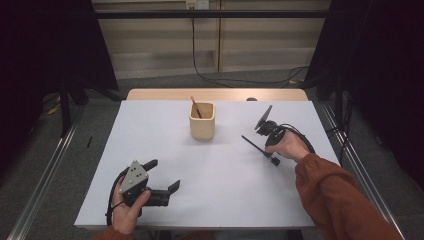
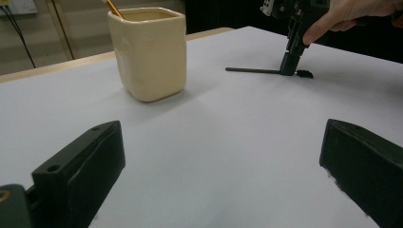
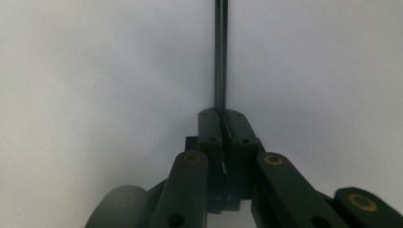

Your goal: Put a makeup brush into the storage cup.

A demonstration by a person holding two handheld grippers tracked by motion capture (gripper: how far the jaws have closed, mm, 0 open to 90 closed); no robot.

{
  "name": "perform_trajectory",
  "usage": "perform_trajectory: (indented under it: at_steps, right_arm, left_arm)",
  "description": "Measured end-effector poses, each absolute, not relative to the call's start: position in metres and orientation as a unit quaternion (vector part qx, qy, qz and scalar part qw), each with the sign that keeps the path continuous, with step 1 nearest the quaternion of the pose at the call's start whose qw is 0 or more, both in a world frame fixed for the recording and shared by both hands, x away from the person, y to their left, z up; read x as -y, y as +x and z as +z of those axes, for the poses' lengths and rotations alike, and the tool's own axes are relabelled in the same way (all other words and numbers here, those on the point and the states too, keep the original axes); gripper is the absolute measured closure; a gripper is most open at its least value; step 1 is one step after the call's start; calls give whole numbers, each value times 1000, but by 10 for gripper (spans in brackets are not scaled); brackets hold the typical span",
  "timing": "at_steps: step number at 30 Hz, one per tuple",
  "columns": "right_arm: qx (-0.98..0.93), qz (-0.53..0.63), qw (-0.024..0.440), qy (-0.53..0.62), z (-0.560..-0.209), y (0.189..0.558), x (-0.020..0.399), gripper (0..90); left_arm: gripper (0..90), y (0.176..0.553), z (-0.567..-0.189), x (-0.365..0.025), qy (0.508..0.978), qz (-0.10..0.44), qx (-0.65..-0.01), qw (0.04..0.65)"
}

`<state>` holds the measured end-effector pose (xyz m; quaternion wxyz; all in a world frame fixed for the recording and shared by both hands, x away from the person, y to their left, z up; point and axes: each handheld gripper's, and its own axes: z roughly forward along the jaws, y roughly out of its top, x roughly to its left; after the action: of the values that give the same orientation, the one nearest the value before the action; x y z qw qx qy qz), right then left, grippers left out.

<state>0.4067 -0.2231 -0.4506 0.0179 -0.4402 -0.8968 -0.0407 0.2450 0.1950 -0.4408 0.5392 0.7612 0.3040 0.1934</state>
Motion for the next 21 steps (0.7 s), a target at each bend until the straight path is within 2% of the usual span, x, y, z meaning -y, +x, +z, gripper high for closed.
perform_trajectory:
  at_steps: [21]
  right_arm:
    - [895,-72,33,-438,-449,406,232,868]
  left_arm:
    - [13,246,-440,-199,757,198,-307,542]
